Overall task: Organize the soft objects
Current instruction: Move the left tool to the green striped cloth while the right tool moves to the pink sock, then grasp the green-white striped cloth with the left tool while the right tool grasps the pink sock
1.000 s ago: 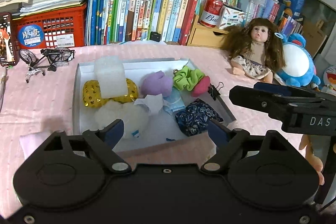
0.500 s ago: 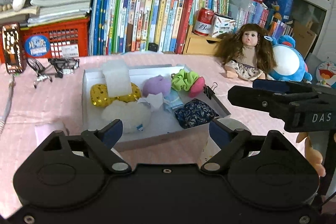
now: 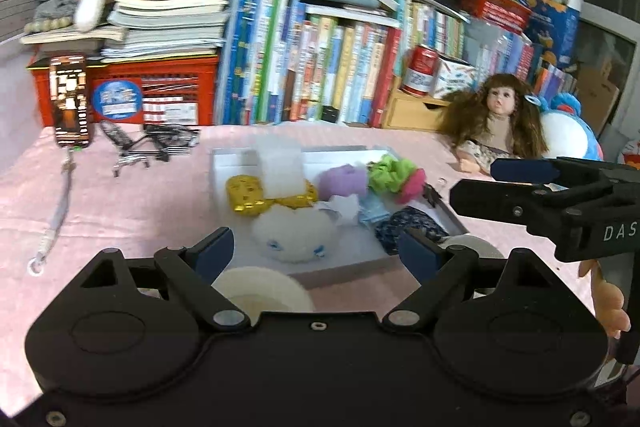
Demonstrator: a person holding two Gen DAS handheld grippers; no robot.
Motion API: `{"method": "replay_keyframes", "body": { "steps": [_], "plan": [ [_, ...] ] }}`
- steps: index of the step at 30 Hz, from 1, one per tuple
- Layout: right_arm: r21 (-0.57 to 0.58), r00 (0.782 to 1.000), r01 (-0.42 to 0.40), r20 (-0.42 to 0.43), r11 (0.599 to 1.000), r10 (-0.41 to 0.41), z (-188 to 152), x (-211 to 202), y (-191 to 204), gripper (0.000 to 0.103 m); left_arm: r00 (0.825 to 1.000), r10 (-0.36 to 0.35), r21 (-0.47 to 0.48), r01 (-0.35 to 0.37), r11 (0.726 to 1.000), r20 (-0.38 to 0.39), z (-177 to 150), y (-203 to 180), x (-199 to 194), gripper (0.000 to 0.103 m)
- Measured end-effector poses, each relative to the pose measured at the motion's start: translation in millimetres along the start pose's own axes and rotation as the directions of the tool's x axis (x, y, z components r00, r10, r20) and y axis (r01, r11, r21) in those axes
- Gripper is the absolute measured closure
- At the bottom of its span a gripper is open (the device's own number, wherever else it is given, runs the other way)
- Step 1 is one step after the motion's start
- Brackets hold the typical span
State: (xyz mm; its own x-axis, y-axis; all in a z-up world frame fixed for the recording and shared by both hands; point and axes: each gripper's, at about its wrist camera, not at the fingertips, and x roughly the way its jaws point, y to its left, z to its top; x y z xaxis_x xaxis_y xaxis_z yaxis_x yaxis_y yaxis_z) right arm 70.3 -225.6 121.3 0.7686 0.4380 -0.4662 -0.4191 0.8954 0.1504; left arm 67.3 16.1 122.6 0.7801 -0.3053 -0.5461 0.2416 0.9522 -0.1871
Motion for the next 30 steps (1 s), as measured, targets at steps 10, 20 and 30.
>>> {"method": "replay_keyframes", "body": {
  "steps": [10,20,30],
  "plan": [
    [-0.088,0.986,-0.117,-0.131,0.989,0.105,31,34,42,0.011,0.986,0.163,-0.014,-0.163,0.987,0.031,-11,58,-42,0.026],
    [-0.094,0.927,-0.207,-0.339,0.974,0.164,46,97,87,0.02,0.988,0.134,-0.116,-0.142,0.983,-0.076,-51,108,-43,0.055],
    [0.004,0.84,-0.198,-0.514,0.98,0.172,42,170,121,0.021,0.998,0.017,-0.323,-0.037,0.946,-0.064,-81,130,-14,0.049]
  ]
}}
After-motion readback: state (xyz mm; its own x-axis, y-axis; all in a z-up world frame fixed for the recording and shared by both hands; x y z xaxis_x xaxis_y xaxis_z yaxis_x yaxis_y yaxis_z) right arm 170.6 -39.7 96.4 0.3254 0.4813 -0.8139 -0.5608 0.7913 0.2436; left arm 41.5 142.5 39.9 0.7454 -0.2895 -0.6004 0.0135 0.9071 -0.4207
